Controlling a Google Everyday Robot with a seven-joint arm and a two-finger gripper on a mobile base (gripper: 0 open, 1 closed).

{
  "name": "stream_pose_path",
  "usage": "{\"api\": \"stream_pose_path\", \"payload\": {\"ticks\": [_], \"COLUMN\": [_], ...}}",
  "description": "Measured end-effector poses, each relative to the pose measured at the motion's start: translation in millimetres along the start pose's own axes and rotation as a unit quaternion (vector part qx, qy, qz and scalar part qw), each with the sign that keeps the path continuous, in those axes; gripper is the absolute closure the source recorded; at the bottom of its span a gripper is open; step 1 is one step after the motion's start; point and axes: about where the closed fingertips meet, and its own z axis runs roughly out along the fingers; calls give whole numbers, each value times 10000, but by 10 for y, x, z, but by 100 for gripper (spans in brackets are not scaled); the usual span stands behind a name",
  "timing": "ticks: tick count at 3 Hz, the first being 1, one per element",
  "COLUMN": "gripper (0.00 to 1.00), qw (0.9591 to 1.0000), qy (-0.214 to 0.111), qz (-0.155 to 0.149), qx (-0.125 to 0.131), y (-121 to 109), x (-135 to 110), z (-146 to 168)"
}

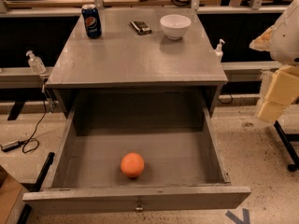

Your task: Pick orange from top drawer and place on counter

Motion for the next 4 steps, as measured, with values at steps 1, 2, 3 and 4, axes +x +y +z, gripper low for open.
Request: {"api": "stream_pose_path", "payload": {"ticks": [1,2,3,4], "gripper": [0,0,0,0], "qw": [10000,9993,9964,9913], "qy": [-2,-351,-829,-1285], "qz": [0,62,-62,-172], "qx": [0,-108,-182,-226], "y": [0,4,-68,-176], "x": [0,-86,-290,-468], "z": [1,178,497,877]}}
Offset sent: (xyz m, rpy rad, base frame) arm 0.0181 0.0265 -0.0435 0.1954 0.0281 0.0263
